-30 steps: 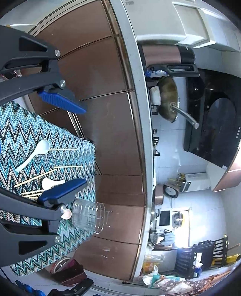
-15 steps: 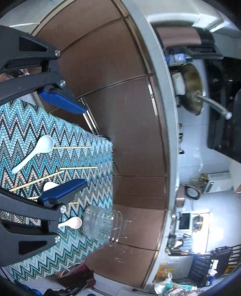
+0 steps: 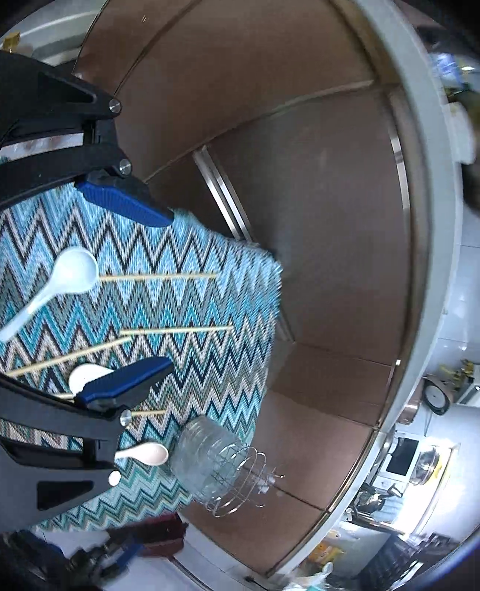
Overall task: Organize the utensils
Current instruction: 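Grasp the pink ceramic spoon with the right tool while the left tool grasps a bamboo chopstick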
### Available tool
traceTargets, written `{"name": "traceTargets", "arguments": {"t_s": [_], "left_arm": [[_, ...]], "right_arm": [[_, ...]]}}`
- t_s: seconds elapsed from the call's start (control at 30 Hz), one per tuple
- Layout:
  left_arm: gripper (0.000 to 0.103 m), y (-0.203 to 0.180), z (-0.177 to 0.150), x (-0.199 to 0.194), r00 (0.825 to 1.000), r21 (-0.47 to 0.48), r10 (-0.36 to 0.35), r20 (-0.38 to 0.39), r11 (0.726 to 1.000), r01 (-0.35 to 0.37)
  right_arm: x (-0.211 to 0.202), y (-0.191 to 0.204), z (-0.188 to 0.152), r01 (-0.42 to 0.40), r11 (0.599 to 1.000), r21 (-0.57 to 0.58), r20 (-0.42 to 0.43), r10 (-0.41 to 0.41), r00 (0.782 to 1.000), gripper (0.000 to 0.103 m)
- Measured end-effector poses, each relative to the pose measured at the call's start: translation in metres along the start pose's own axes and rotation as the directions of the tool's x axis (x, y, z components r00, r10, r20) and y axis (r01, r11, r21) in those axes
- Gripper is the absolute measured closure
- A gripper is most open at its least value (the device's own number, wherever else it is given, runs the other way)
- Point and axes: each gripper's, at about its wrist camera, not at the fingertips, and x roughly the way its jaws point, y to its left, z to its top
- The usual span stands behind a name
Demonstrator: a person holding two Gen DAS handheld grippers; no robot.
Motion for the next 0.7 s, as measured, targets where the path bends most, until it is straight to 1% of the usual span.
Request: {"name": "traceTargets", "arguments": {"t_s": [0.1, 0.13, 0.17, 0.23, 0.33, 0.4, 0.47, 0.5, 0.53, 0.57, 0.6, 0.67, 0.7], "left_arm": [[0.033, -0.001, 0.009, 0.022, 0.998, -0.021, -0.047, -0.051, 0.999, 0.046], [0.033, -0.002, 0.010, 0.029, 0.996, -0.027, -0.061, -0.065, 0.998, 0.059], [0.033, -0.004, 0.012, 0.035, 0.994, -0.030, -0.073, -0.077, 0.997, 0.071], [0.033, -0.009, 0.012, 0.043, 0.991, -0.027, -0.094, -0.091, 0.995, 0.092], [0.033, -0.018, 0.006, 0.057, 0.977, -0.026, -0.153, -0.149, 0.988, 0.150], [0.033, -0.023, 0.000, 0.065, 0.961, -0.036, -0.193, -0.196, 0.981, 0.190], [0.034, -0.028, -0.005, 0.075, 0.937, -0.056, -0.239, -0.253, 0.971, 0.233], [0.035, -0.029, -0.007, 0.079, 0.930, -0.065, -0.248, -0.273, 0.969, 0.239], [0.040, -0.031, -0.009, 0.084, 0.921, -0.077, -0.254, -0.297, 0.967, 0.242], [0.048, -0.031, -0.011, 0.088, 0.912, -0.088, -0.258, -0.319, 0.966, 0.242], [0.052, -0.031, -0.013, 0.095, 0.898, -0.110, -0.269, -0.350, 0.963, 0.245], [0.064, -0.029, -0.017, 0.104, 0.876, -0.149, -0.286, -0.389, 0.958, 0.246], [0.066, -0.028, -0.021, 0.110, 0.863, -0.170, -0.292, -0.411, 0.955, 0.243]], "right_arm": [[0.022, -0.005, -0.001, -0.054, 0.998, 0.019, -0.051, 0.055, 0.997, 0.031], [0.029, -0.006, -0.001, -0.072, 0.997, 0.026, -0.069, 0.074, 0.995, 0.035], [0.038, -0.009, -0.001, -0.092, 0.995, 0.037, -0.090, 0.095, 0.991, 0.037], [0.050, -0.013, -0.002, -0.125, 0.990, 0.063, -0.120, 0.132, 0.984, 0.044], [0.068, -0.018, -0.002, -0.161, 0.983, 0.089, -0.159, 0.174, 0.972, 0.053], [0.081, -0.021, -0.003, -0.182, 0.977, 0.108, -0.179, 0.199, 0.964, 0.055], [0.087, -0.024, -0.003, -0.191, 0.975, 0.117, -0.193, 0.210, 0.958, 0.057], [0.091, -0.025, -0.004, -0.197, 0.973, 0.120, -0.201, 0.218, 0.955, 0.057], [0.092, -0.026, -0.004, -0.202, 0.972, 0.123, -0.206, 0.224, 0.953, 0.058], [0.095, -0.026, -0.004, -0.205, 0.971, 0.122, -0.213, 0.227, 0.950, 0.059], [0.097, -0.025, -0.004, -0.206, 0.971, 0.118, -0.219, 0.227, 0.949, 0.059], [0.101, -0.026, -0.004, -0.214, 0.970, 0.119, -0.227, 0.236, 0.945, 0.060], [0.103, -0.026, -0.004, -0.219, 0.968, 0.122, -0.230, 0.242, 0.943, 0.060]]}}
